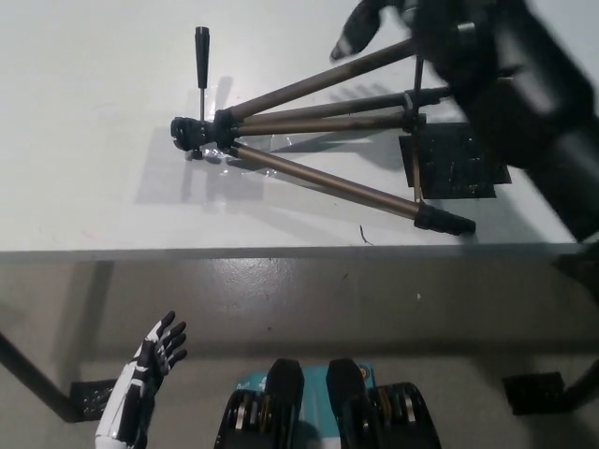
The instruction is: A tripod lies near the right hand side of the table and the robot grab a leg of the tripod using its right hand and put it up right.
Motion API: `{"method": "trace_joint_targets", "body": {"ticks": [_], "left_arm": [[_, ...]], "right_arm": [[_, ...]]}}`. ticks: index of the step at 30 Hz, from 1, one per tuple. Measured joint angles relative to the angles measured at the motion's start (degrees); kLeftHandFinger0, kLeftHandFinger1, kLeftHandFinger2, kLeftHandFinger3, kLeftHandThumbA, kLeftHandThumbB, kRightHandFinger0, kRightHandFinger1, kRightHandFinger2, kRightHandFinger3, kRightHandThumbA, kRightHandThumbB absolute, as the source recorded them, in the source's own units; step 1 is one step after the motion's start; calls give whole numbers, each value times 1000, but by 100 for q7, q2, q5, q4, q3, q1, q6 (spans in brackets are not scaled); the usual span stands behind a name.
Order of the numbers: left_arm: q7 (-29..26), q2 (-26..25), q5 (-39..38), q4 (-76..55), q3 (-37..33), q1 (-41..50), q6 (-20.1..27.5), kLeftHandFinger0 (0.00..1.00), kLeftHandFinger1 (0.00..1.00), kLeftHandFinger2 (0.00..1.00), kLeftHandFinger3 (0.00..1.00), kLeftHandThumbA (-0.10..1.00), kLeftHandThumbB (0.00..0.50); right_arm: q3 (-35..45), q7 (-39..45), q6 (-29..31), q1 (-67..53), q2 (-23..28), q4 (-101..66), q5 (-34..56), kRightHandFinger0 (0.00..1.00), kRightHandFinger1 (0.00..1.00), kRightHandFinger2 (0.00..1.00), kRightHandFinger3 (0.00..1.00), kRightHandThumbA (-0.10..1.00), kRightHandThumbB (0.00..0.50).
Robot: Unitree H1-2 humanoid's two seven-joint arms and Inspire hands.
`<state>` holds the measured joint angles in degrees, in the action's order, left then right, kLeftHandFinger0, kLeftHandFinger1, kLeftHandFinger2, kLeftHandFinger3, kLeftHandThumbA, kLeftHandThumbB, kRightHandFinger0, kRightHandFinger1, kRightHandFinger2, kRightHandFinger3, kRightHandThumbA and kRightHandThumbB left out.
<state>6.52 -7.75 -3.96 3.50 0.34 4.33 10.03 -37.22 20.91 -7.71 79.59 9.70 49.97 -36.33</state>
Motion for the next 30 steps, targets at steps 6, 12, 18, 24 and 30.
{"method": "trace_joint_targets", "body": {"ticks": [6, 12, 18, 24, 30], "left_arm": [[71, -7, -72, 33, -4, 73, 109, 1000, 1000, 1000, 1000, 1000, 301], [91, -9, -125, 39, -3, 136, 187, 1000, 1000, 1000, 1000, 1000, 326], [147, -17, -151, 52, -1, 187, 252, 1000, 1000, 1000, 1000, 1000, 362], [157, -15, -155, 66, -2, 188, 251, 1000, 1000, 1000, 1000, 1000, 324], [172, -15, -160, 77, -2, 185, 250, 1000, 1000, 1000, 1000, 1000, 338]], "right_arm": [[-414, 16, -57, 469, -614, 1441, -240, 1000, 1000, 1000, 1000, 960, 500], [-475, 14, -50, 492, -780, 2054, -297, 1000, 1000, 1000, 1000, 981, 500], [-999, -313, -63, 267, -780, 2578, -593, 464, 553, 692, 1000, 339, 311], [-1781, -999, -81, 120, -773, 2656, -1011, 0, 0, 66, 630, 65, 310], [-2007, -1712, -48, -31, -733, 2660, -1200, 0, 55, 401, 304, 34, 303]]}}
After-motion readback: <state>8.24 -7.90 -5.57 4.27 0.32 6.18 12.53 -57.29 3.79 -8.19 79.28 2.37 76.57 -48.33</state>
